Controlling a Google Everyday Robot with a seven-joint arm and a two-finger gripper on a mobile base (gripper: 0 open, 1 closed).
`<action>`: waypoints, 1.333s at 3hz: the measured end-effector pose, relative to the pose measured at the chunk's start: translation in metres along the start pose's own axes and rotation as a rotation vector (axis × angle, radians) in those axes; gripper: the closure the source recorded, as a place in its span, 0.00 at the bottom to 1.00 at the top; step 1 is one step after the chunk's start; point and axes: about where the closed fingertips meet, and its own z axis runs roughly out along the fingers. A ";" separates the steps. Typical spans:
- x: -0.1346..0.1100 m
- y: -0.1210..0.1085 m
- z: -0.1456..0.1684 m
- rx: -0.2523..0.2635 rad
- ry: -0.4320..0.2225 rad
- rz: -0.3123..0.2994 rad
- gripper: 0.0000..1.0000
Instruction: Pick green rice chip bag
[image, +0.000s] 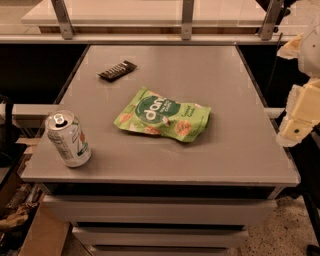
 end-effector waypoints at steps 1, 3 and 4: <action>0.000 0.000 0.000 0.000 0.000 0.000 0.00; -0.038 -0.018 0.027 -0.036 -0.054 0.017 0.00; -0.072 -0.027 0.062 -0.093 -0.081 0.027 0.00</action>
Offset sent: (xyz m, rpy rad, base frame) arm 0.0237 0.0208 -0.0113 0.0624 0.0271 -0.0041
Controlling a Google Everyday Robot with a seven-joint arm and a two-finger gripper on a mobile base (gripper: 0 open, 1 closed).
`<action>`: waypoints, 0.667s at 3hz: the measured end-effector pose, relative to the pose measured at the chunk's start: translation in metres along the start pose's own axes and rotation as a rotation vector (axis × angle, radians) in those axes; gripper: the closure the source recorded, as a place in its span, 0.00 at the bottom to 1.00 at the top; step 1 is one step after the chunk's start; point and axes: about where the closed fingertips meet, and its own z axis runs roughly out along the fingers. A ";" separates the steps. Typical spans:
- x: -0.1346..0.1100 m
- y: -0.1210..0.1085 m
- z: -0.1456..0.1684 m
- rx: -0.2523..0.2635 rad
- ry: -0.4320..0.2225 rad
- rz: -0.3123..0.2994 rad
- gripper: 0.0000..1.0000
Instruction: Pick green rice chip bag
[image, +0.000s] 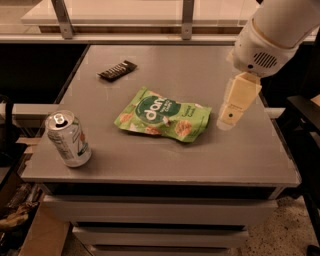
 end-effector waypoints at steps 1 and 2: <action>-0.030 -0.008 0.039 -0.066 -0.014 -0.003 0.00; -0.058 -0.014 0.072 -0.121 -0.022 -0.029 0.00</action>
Offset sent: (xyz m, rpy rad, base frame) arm 0.0690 0.1032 -0.0728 0.0535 0.1554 0.1188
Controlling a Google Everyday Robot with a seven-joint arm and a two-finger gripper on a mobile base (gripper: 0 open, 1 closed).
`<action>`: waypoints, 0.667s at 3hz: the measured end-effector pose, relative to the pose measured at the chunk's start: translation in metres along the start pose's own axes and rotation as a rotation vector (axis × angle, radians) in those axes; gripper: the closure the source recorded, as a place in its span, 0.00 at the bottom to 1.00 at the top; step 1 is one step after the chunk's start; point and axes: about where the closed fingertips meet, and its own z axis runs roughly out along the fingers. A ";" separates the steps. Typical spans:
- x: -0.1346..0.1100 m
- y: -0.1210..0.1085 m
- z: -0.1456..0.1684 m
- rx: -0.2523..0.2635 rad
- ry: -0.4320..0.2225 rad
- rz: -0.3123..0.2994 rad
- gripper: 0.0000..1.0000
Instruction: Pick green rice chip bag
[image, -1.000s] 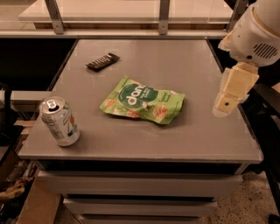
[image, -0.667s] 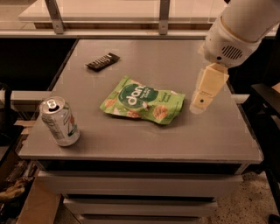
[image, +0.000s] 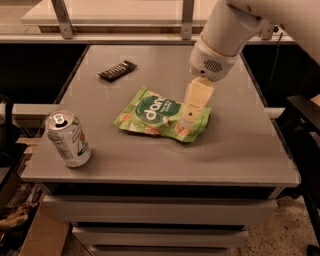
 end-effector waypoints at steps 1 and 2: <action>-0.013 -0.007 0.033 -0.066 -0.005 -0.014 0.00; -0.011 -0.008 0.061 -0.118 0.006 -0.004 0.16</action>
Offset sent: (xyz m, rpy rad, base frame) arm 0.0202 0.0310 -0.0862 0.0088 0.1826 0.0429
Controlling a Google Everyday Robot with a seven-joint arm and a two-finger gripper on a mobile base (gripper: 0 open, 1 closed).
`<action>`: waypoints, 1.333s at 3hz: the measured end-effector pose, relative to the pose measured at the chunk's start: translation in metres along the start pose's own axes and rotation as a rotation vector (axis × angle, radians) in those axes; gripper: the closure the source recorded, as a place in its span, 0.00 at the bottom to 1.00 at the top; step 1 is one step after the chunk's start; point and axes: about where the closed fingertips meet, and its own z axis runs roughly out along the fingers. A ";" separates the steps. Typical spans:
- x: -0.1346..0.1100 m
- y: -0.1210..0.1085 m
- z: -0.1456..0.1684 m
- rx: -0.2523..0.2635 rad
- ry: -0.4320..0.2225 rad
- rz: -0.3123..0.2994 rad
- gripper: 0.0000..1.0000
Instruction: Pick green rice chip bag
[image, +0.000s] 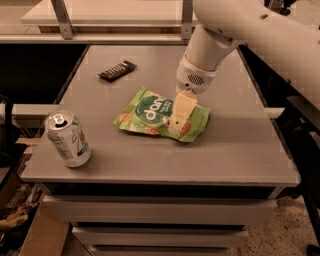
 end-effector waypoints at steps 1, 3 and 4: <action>0.005 -0.004 0.015 -0.021 0.014 0.018 0.39; 0.008 -0.007 0.013 -0.021 0.019 0.035 0.85; 0.015 -0.020 -0.020 0.061 0.006 0.063 1.00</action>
Offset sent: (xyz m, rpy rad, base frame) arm 0.0111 -0.0176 -0.0275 -0.0268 0.0527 -0.0721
